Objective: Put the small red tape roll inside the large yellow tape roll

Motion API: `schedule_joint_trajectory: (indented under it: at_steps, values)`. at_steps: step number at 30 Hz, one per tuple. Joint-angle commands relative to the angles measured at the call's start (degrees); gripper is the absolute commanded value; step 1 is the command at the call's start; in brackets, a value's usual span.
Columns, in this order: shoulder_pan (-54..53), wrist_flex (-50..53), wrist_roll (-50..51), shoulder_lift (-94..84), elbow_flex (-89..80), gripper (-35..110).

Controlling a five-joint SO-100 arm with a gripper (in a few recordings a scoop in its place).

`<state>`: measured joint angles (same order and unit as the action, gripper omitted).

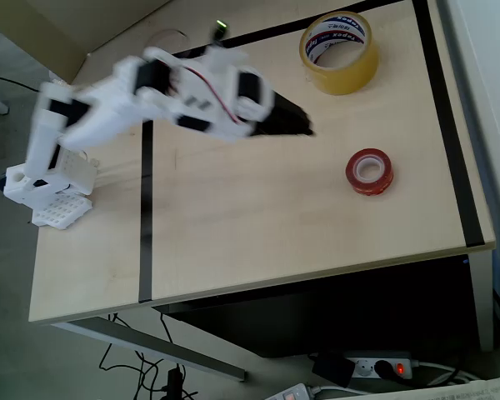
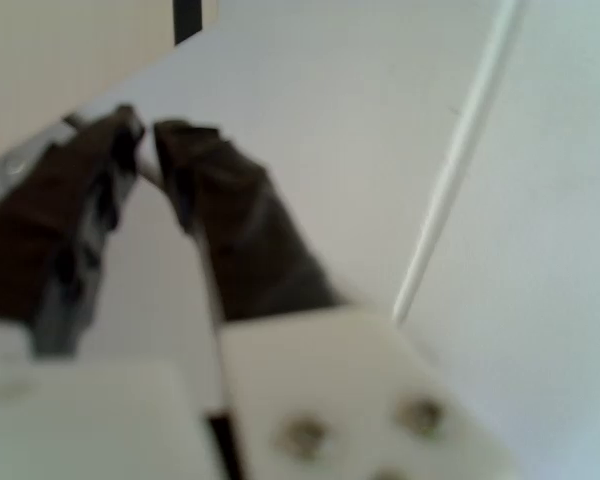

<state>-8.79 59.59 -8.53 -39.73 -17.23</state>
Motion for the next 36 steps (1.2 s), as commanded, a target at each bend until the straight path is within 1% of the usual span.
schedule_joint_trajectory:
  at_steps: [1,9,19,24,36]
  values:
    - [-1.1,-4.1,-1.1,0.9,14.9,0]
    - [-1.9,-10.2,-0.6,9.1,15.2,0]
    - [-1.0,-14.2,-0.4,18.5,17.7,0]
    - [-1.1,-14.7,3.0,20.0,17.0,0]
    - [-1.4,-16.8,4.7,24.3,16.1,0]
